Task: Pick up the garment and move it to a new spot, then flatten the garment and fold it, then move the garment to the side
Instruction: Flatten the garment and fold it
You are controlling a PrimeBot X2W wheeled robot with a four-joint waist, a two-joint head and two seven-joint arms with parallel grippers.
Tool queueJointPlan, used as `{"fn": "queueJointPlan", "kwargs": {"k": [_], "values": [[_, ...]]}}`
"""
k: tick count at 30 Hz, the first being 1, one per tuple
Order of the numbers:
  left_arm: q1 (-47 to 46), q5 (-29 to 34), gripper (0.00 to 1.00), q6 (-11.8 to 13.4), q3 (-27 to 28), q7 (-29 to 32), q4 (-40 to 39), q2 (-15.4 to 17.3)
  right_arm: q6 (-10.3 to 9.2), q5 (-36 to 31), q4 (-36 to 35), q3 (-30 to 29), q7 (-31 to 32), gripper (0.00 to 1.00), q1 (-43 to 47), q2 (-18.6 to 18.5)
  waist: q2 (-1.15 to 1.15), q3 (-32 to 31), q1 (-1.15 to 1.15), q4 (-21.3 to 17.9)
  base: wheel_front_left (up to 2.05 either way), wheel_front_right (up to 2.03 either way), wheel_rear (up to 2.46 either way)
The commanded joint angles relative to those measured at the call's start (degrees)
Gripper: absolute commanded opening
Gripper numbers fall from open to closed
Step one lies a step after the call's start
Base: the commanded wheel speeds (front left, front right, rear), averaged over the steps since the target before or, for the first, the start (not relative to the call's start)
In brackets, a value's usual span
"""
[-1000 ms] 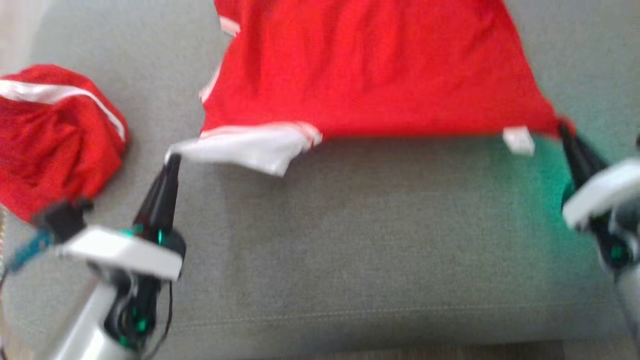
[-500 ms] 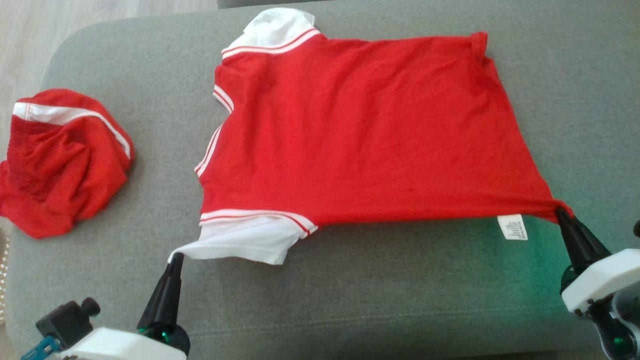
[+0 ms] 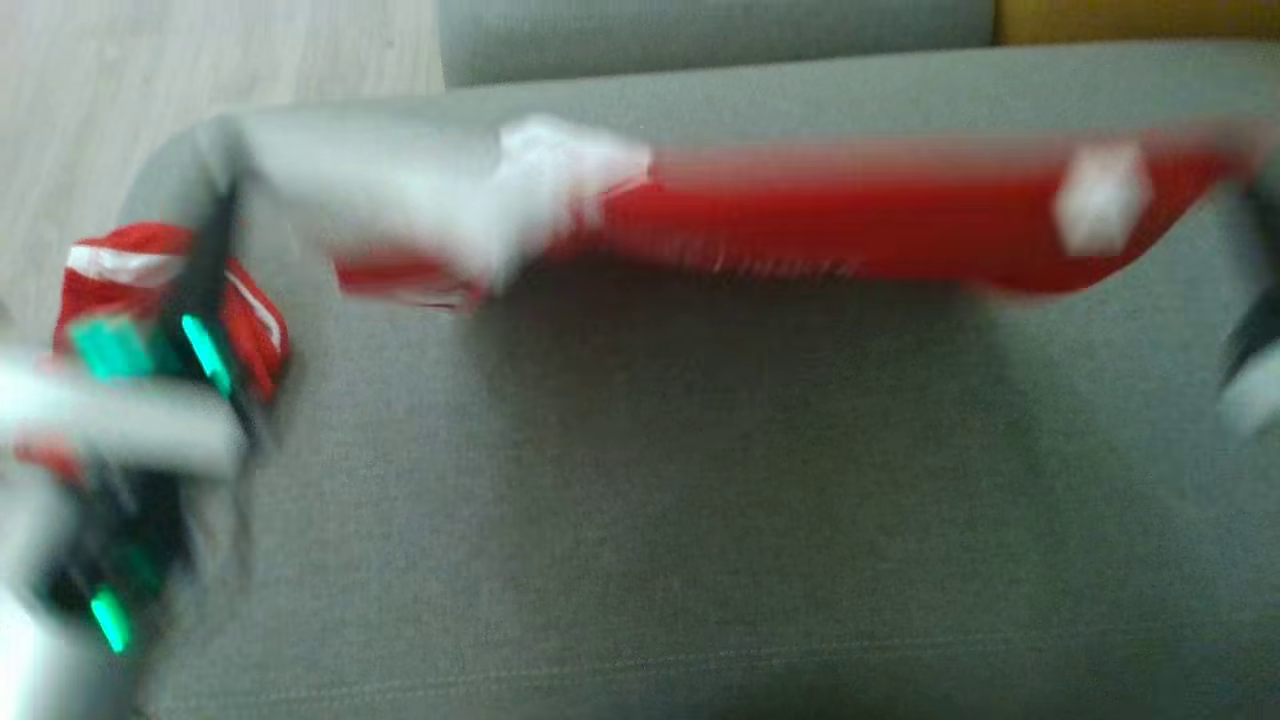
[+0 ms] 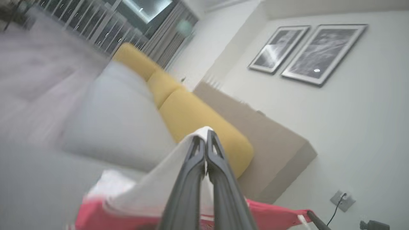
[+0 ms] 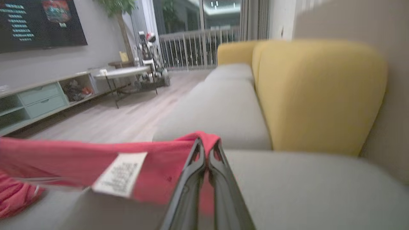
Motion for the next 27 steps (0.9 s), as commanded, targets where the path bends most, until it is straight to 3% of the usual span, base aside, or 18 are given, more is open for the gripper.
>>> {"fn": "queueJointPlan", "kwargs": {"k": [1,4,7,15,23,27], "values": [[-7.8,0.0,0.00,0.5,3.8,1.3,-2.4,2.9,-0.02,-0.3,-2.6,-0.2,0.7,0.00,-6.9,-3.1,0.00,-1.6,0.00,-0.2,0.00,0.00,0.00],[-22.1,2.4,0.00,1.8,3.7,5.3,1.5,5.2,-0.02,-0.7,0.9,-0.1,2.7,0.00,-18.4,-6.3,0.00,-2.9,0.00,-0.5,0.00,0.00,0.00],[-33.2,4.5,0.00,1.7,1.1,8.6,8.0,5.1,-0.02,-0.1,6.3,2.1,5.0,0.00,-27.3,-8.1,0.00,-3.2,0.00,-0.8,0.00,0.00,0.00],[-50.4,10.0,0.00,-1.0,-3.9,11.1,24.2,3.6,-0.02,-1.0,19.3,10.0,7.2,0.00,-41.9,-9.1,0.00,-0.2,0.00,-2.1,0.00,0.00,0.00],[-67.1,17.0,0.00,-4.5,-8.4,10.6,39.8,2.1,-0.02,-6.5,33.0,17.8,3.2,0.00,-56.3,-7.7,0.00,12.1,0.00,-2.7,0.00,0.00,0.00],[-77.9,24.9,0.00,-5.3,-11.3,3.5,47.1,0.7,-0.02,-12.6,40.5,18.3,-5.0,0.00,-66.2,-5.9,0.00,20.3,0.00,-2.8,0.00,0.00,0.00]]}}
